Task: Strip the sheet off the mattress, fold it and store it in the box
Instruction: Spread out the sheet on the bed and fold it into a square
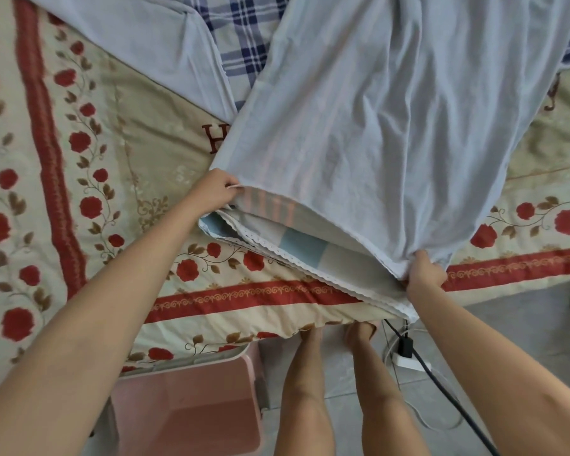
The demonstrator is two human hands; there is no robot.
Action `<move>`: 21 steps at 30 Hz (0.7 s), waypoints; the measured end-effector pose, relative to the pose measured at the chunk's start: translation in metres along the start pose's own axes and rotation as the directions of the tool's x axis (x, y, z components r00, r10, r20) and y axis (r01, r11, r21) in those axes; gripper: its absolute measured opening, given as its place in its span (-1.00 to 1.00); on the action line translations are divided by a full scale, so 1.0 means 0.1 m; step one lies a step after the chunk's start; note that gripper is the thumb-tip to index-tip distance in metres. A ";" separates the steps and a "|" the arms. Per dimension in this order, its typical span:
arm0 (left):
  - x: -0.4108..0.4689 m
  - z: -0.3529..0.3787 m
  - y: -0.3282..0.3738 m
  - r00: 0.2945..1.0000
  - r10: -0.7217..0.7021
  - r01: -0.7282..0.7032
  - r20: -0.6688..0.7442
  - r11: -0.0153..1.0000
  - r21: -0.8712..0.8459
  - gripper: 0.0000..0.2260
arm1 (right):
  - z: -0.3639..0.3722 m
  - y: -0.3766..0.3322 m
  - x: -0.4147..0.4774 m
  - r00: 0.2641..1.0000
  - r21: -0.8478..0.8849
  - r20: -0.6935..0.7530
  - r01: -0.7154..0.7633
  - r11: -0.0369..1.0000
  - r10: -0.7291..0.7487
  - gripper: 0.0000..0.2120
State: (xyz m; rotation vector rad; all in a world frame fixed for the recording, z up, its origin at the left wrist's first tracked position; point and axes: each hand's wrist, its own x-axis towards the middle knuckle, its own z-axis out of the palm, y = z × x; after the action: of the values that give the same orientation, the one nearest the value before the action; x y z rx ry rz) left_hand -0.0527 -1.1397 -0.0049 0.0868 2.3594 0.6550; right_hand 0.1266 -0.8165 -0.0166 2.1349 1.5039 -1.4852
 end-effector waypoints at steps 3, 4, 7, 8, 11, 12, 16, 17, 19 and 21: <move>0.00 0.02 -0.05 0.997 0.032 -0.033 -0.065 0.999 -0.011 -0.77 | 0.02 0.00 0.01 1.000 0.008 -0.016 -0.001 1.000 0.001 -0.47; -0.02 0.04 -0.07 0.996 0.035 -0.036 -0.085 0.999 -0.015 -0.73 | 0.02 0.01 0.03 1.000 0.002 -0.020 -0.002 1.000 0.002 -0.47; -0.15 0.09 -0.17 0.985 0.037 -0.041 -0.170 0.999 -0.020 -0.71 | 0.02 0.00 0.03 0.999 -0.015 -0.042 0.005 1.000 -0.006 -0.48; -0.18 0.10 -0.23 0.977 0.044 -0.048 -0.207 0.999 -0.017 -0.70 | 0.03 0.01 0.03 0.999 -0.023 -0.050 0.012 1.000 -0.013 -0.48; -0.29 0.12 -0.37 0.926 0.139 -0.128 -0.351 0.990 0.055 -0.72 | 0.04 0.02 0.04 0.998 -0.039 -0.051 0.023 0.999 -0.025 -0.50; -0.32 0.12 -0.39 0.900 0.230 -0.193 -0.369 0.972 0.136 -0.74 | 0.05 0.03 0.05 0.999 -0.037 -0.050 0.020 0.999 -0.022 -0.51; -0.42 0.08 -0.40 0.796 0.563 -0.440 -0.224 0.791 0.424 -0.82 | 0.05 0.03 0.06 0.999 -0.054 -0.050 0.016 0.998 -0.019 -0.53; -0.43 0.08 -0.43 0.778 0.594 -0.462 -0.207 0.763 0.452 -0.82 | 0.05 0.03 0.06 0.998 -0.062 -0.052 0.017 0.998 -0.020 -0.53; -0.44 0.08 -0.47 0.780 0.585 -0.429 -0.223 0.759 0.490 -0.81 | 0.05 0.03 0.07 0.999 -0.072 -0.051 0.015 0.997 -0.018 -0.53; -0.42 0.06 -0.54 0.874 0.419 -0.272 -0.247 0.842 0.465 -0.76 | 0.06 0.04 0.07 0.998 -0.075 -0.054 0.016 0.997 -0.020 -0.53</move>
State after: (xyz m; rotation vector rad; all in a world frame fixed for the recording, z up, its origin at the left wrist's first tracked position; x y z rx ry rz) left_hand -0.0106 -1.1944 -0.0094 0.6645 2.8241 0.3297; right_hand 0.1257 -0.8173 -0.0270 2.1418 1.5740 -1.3646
